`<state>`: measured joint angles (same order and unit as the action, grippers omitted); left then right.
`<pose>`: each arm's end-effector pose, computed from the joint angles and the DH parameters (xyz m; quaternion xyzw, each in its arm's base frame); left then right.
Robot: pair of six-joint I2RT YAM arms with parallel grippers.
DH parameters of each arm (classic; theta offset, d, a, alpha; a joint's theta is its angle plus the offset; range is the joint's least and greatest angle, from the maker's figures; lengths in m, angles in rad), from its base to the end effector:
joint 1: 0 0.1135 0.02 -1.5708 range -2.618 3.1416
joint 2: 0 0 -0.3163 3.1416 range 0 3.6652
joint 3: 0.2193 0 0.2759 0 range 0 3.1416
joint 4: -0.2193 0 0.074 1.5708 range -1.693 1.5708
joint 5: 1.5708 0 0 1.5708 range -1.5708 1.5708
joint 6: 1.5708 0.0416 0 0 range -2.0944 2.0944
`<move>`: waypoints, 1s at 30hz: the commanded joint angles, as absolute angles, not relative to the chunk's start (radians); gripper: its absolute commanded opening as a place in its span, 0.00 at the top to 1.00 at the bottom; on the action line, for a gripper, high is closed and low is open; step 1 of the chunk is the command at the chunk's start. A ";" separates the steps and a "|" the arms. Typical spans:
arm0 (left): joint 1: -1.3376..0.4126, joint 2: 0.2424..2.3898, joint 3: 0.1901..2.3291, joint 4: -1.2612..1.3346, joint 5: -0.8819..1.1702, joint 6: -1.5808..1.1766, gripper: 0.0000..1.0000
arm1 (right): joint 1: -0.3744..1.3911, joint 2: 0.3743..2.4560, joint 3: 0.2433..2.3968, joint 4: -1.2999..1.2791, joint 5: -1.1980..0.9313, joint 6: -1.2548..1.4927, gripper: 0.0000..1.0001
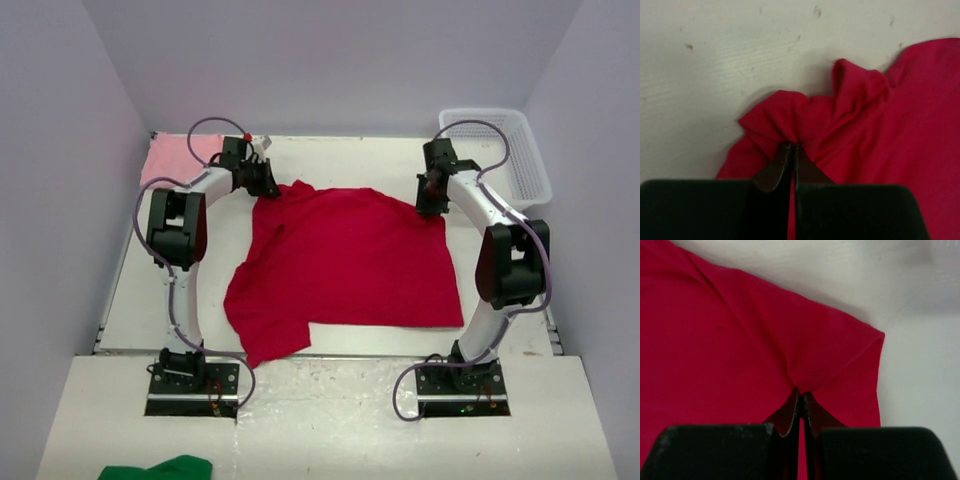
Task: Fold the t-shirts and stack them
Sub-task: Flatten out the tshirt
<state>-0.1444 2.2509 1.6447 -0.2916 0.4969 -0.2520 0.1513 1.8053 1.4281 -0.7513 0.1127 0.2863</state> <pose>0.5348 -0.0978 0.1689 0.0319 0.9180 -0.2906 0.2681 0.4113 0.0580 0.2735 0.0780 0.9710 -0.0061 0.2257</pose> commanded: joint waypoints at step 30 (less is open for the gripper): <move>-0.231 1.806 1.562 -0.199 -0.297 -0.283 0.32 | 0.023 1.954 1.838 -0.709 0.190 0.236 0.34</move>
